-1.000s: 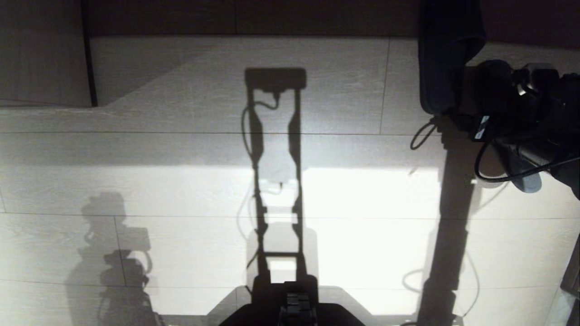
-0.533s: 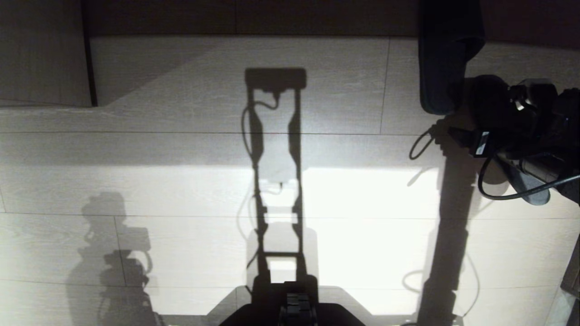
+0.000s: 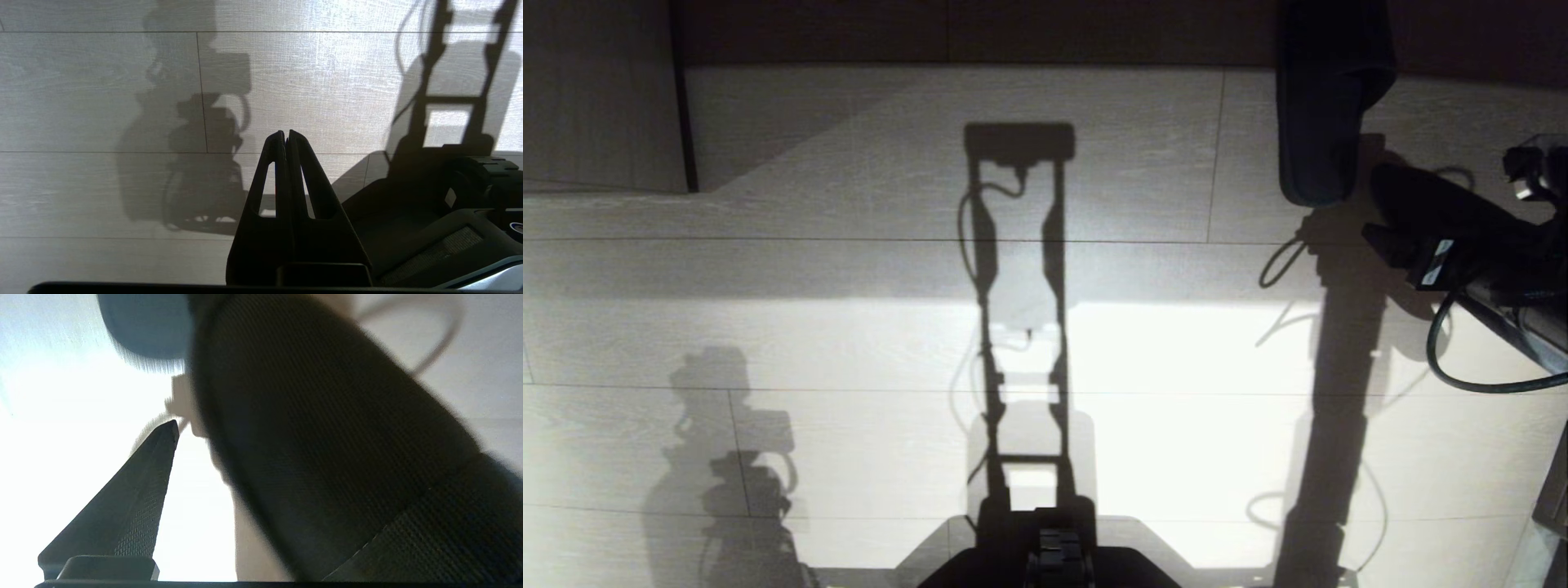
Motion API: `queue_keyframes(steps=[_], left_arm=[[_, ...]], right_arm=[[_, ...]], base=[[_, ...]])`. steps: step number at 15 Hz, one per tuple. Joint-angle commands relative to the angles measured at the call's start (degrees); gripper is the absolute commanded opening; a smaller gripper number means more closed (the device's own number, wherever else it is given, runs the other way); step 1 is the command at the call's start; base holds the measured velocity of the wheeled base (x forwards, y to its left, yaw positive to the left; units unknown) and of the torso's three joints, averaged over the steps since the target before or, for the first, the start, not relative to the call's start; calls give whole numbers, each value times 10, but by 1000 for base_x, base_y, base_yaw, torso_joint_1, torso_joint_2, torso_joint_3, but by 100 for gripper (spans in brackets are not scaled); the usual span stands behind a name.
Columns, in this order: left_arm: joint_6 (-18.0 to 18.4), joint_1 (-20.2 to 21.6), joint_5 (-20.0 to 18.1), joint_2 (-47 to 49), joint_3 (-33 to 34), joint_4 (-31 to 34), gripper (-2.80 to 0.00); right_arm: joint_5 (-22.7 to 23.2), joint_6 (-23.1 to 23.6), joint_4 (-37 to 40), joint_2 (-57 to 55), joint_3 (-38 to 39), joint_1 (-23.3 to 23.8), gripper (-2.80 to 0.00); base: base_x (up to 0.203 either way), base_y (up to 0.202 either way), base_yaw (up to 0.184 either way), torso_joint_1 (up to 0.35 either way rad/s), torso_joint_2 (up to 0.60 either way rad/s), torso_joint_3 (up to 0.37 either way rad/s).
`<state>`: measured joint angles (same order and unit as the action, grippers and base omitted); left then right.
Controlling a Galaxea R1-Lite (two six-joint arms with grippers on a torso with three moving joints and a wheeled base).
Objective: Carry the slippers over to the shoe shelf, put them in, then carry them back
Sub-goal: Place the slippers on the floor
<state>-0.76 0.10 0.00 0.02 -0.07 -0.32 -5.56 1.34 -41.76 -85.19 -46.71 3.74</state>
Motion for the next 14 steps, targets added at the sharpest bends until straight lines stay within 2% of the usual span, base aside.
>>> queue_keyframes(steps=[1, 5, 8, 10, 14], left_arm=[[0, 1, 0, 0, 0, 0, -280], [0, 1, 0, 0, 0, 0, -280], [0, 0, 0, 0, 0, 0, -280], [0, 0, 0, 0, 0, 0, -280], [0, 0, 0, 0, 0, 0, -280]], right_arm=[[-3, -12, -43, 25, -2, 0, 0], [-27, -13, -228, 19, -12, 1, 0], [-53, -17, -333, -42, -15, 1, 0], [-57, 4, -336, -49, 14, 1, 0], [-42, 8, -324, -48, 8, 1, 0]], base=[[0, 0, 0, 0, 0, 0], [0, 0, 0, 0, 0, 0], [0, 0, 0, 0, 0, 0], [0, 0, 0, 0, 0, 0], [0, 0, 0, 0, 0, 0]])
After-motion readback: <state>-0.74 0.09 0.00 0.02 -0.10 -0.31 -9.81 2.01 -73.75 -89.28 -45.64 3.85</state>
